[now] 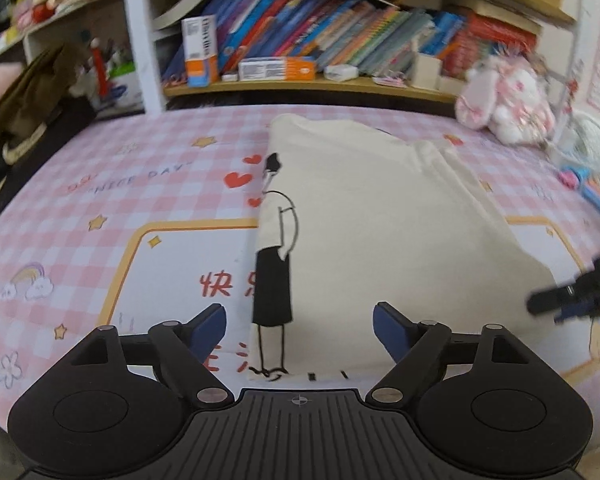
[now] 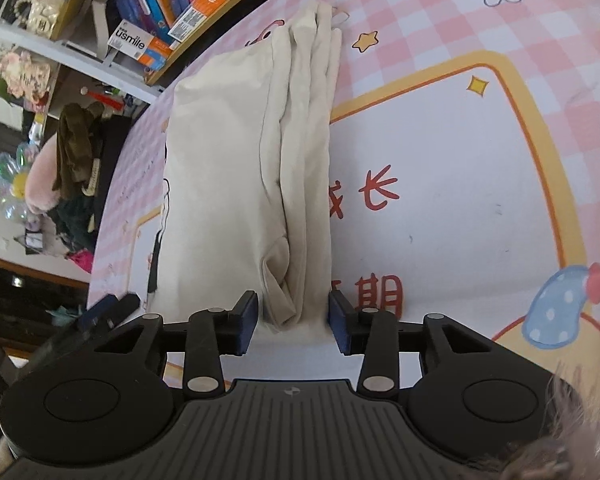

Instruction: Fold clothes

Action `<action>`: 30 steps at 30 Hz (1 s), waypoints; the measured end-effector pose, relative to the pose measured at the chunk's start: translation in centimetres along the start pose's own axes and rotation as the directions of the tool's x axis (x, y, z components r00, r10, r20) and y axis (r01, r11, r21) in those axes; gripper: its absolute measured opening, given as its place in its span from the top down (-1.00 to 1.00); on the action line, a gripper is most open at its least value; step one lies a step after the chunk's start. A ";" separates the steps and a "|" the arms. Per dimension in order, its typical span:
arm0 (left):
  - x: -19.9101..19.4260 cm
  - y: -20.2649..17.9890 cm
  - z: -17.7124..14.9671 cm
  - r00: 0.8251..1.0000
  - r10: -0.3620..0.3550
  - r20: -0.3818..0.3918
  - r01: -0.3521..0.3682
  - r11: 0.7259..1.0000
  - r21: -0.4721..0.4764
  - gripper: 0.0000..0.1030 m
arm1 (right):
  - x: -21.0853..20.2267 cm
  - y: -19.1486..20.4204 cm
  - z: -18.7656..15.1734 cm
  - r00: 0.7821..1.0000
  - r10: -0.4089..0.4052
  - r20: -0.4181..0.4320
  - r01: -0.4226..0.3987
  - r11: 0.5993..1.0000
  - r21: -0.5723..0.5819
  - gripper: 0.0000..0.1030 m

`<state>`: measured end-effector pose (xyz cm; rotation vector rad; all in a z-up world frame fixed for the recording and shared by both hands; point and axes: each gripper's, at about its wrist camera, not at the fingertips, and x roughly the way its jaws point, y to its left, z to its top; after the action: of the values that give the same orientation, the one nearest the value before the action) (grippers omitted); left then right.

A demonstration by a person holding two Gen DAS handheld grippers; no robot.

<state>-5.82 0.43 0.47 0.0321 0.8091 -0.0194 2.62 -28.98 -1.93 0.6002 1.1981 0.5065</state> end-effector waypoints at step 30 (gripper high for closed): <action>1.3 -10.1 -3.0 0.990 0.025 0.138 -0.095 0.843 0.529 -0.72 | -2.7 5.2 2.4 0.991 0.118 0.054 -0.117 0.993 -0.029 0.76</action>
<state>-7.39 -9.52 -2.71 0.5844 0.6536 -0.1874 3.93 -27.23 4.04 0.6617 1.1063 0.6002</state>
